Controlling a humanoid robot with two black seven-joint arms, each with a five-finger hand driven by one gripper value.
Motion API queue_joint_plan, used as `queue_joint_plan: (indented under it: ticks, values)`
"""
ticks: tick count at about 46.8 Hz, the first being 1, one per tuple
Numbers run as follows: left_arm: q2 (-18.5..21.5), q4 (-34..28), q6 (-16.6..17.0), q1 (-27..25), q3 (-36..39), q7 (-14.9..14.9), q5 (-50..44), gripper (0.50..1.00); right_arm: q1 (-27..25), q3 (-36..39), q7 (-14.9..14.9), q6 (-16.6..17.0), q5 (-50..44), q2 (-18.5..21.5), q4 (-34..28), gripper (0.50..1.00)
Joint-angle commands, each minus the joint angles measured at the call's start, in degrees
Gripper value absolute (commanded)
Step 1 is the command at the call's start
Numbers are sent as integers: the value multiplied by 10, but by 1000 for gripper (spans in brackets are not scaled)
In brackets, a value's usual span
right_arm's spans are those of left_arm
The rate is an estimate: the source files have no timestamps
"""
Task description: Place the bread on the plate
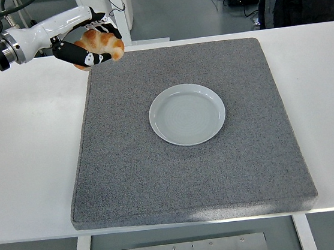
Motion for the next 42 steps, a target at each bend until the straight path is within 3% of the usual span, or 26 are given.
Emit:
queue_joint_plan:
  ticks: [1,9,21,28,42]
  values:
    - [-4,2,-3,-9,3,1,0,500,0,0,0,0,0,0,-1,1000]
    - [-9,2,-4,-24,5,1,1,500,0,0,0,0,0,0,0,1000]
    - [-58,7,-4,-30,8,4,4,500,0,0,0,0,0,0,0,1000]
    - [-108,19,-3,-42,19,5,4,500,0,0,0,0,0,0,0,1000]
    - [-240,99,-3,-64,32,4,10,500,0,0,0,0,0,0,0,1000]
